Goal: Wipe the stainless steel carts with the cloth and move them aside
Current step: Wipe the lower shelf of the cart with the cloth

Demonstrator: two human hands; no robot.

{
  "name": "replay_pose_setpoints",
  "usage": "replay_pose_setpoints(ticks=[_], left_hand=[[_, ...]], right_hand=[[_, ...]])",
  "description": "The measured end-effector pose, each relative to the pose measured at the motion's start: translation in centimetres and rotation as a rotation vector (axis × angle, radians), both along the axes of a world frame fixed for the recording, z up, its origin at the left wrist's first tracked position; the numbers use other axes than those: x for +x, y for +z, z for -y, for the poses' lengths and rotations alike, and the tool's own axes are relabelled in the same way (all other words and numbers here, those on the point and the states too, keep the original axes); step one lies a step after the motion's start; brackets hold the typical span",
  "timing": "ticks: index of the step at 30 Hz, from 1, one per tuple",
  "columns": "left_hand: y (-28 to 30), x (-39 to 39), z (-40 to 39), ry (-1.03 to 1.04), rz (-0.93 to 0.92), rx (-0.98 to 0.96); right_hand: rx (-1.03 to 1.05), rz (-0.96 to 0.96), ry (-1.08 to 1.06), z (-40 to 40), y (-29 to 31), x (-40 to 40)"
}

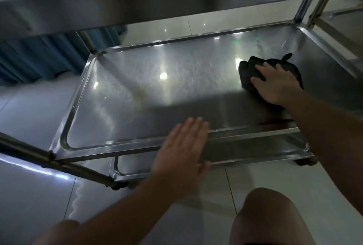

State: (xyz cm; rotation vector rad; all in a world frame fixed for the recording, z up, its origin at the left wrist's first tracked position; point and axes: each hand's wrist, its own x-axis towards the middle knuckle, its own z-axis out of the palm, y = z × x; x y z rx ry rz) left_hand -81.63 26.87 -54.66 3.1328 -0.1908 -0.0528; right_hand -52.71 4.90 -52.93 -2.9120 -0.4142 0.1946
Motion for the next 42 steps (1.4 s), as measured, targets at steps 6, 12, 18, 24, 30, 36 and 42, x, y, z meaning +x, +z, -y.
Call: replay_pose_setpoints(ticks=[6,12,18,24,30,36,42], left_hand=[[-0.8,-5.4,-5.9,0.285,0.098,0.004],[-0.8,-5.2,-6.1,0.253,0.077,0.014],[-0.5,-5.3,-6.3,0.242,0.057,-0.039],[-0.6,-5.4,-6.5,0.222,0.049,-0.094],[0.1,-5.2,-6.6,0.228,-0.004,-0.130],[0.4,-5.0,-6.7,0.231,-0.030,-0.149],[0.5,-4.8,-7.2,0.191,-0.050,-0.168]], right_hand=[[0.043,-0.064,-0.181,-10.9,0.4,-4.3],[0.033,-0.019,0.488,-23.5,0.5,-10.9],[0.075,-0.025,0.595,-17.2,0.5,-11.8],[0.014,-0.002,0.076,-11.9,0.3,-4.3],[0.059,-0.105,-0.056,-23.8,0.6,-3.9],[-0.025,-0.109,0.699,-32.9,1.9,-12.0],[-0.003,-0.012,0.758,-23.6,0.5,-12.2]])
